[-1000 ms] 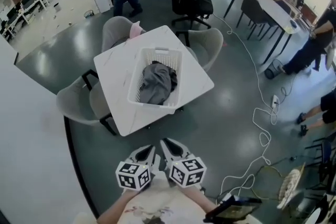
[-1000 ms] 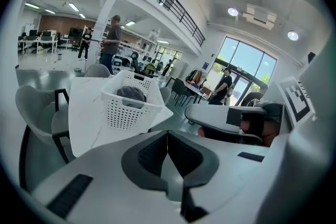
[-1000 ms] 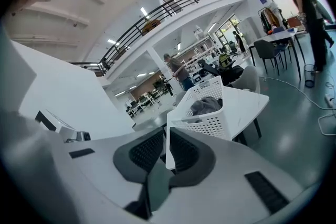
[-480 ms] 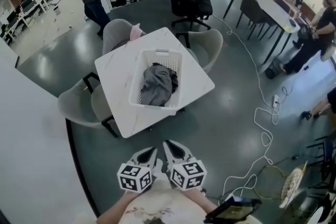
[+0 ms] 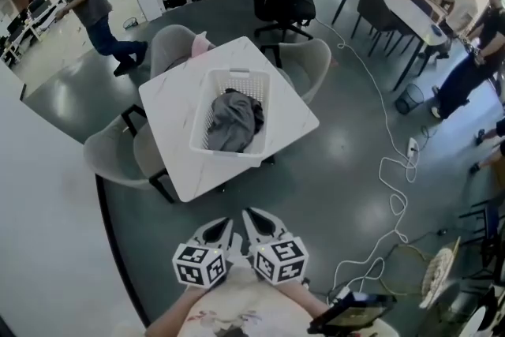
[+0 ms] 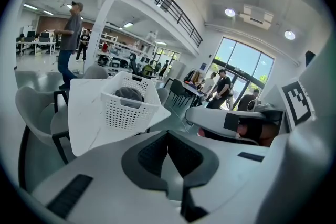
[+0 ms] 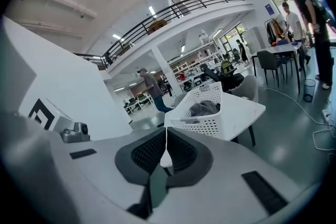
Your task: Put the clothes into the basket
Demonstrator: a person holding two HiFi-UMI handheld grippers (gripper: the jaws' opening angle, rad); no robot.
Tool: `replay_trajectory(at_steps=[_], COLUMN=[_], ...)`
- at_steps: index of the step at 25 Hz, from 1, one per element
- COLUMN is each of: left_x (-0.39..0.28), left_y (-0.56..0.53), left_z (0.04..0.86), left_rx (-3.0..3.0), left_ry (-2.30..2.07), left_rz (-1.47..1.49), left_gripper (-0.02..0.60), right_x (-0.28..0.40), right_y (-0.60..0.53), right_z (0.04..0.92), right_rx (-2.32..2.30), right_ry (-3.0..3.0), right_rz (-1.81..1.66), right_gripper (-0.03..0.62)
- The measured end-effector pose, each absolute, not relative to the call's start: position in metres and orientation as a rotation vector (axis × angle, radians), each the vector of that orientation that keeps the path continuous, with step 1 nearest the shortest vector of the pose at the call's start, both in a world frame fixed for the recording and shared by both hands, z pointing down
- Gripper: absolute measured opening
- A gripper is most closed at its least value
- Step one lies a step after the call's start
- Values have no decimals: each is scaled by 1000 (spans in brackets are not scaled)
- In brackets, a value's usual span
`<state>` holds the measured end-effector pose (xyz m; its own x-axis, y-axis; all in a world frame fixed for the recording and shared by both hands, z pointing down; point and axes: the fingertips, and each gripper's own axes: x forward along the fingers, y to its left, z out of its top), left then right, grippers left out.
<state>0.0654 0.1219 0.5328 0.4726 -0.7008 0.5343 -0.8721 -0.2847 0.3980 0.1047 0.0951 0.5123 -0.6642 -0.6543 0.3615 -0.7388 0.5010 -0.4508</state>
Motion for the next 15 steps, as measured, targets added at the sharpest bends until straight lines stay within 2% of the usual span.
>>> replay_trajectory(at_steps=[15], left_x=[72], left_y=[125], left_z=[541], left_rx=[2036], left_ry=[-1287], left_rz=[319], left_gripper=[11], right_x=[112], right_y=[99], right_z=[515], right_rx=[1203], right_ry=[-2597], right_rz=[895], right_gripper=[14])
